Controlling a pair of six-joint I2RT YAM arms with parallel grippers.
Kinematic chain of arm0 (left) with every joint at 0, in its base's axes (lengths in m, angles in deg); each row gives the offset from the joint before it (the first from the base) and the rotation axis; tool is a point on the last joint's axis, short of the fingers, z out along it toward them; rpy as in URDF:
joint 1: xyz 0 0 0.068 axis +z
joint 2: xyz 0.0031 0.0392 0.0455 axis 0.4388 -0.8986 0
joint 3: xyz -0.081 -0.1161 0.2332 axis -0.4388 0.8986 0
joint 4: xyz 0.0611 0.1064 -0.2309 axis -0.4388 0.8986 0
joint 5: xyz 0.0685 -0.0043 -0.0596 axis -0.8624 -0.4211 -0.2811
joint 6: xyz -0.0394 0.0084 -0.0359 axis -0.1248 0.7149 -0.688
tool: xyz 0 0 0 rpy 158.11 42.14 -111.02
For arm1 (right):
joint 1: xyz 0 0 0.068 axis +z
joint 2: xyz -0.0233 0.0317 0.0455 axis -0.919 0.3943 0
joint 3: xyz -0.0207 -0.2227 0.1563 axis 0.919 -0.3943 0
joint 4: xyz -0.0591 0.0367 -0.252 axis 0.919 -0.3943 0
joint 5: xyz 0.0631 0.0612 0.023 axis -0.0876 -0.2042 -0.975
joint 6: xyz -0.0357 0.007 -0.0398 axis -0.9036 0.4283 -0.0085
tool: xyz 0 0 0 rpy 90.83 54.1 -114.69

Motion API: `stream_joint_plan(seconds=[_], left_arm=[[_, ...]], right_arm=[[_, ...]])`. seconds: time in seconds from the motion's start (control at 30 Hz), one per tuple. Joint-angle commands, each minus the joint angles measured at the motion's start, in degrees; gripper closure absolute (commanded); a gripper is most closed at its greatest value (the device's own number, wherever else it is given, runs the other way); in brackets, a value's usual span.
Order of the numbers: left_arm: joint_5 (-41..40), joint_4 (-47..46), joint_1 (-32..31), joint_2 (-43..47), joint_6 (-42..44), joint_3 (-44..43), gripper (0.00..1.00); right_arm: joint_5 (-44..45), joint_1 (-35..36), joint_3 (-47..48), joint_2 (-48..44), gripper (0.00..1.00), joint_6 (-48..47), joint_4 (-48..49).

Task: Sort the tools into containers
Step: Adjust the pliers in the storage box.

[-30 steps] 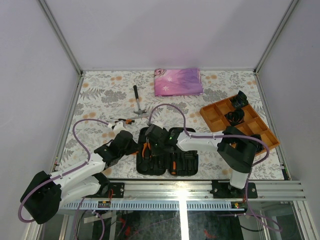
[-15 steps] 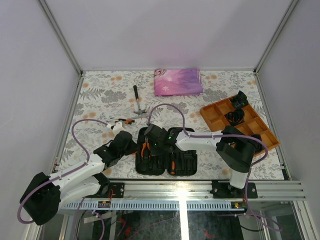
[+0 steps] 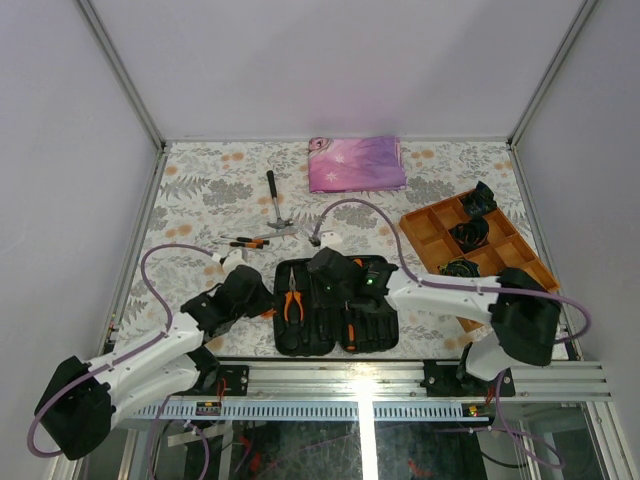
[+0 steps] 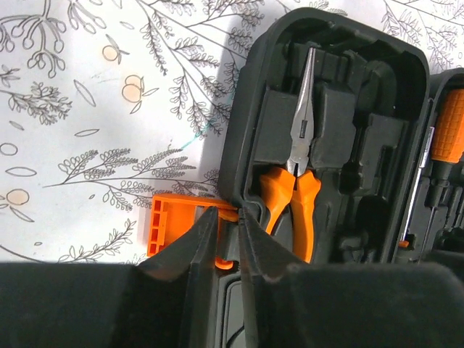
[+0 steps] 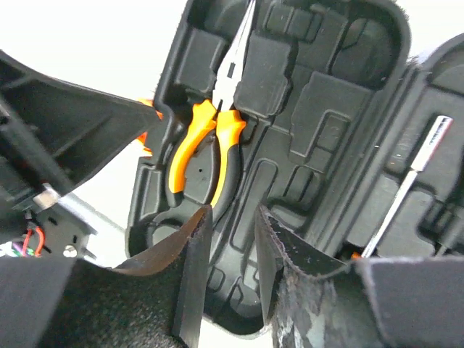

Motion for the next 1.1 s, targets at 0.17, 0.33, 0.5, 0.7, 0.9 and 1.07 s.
stream_joint_plan(seconds=[0.17,0.33,0.5,0.7,0.9,1.07], left_arm=[[-0.3,8.5,-0.5,1.5,-1.2,-4.9,0.65],[-1.7,10.0,0.0,0.0,1.1,-9.9,0.55],[-0.8,10.2,2.7,-3.8,6.1,-15.5,0.49],[4.5,8.5,10.3,-10.2,10.5,-19.7,0.45],[3.1,10.9,16.1,-18.1,12.5,-26.5,0.43],[0.4,12.8,18.3,-24.8,14.9,-34.4,0.39]], right_arm=[[9.0,0.2,-7.3,-14.3,0.52,-0.4,-2.3],[13.4,-1.3,-7.6,-18.0,0.48,-3.0,-7.1],[9.8,-7.8,-8.8,-21.6,0.47,-6.2,-8.0],[3.2,-17.8,-12.6,-25.2,0.43,-8.1,-4.9],[-0.5,-22.1,-14.9,-25.0,0.41,-9.6,-3.1],[-4.8,-23.1,-15.8,-23.6,0.41,-11.6,-0.9]])
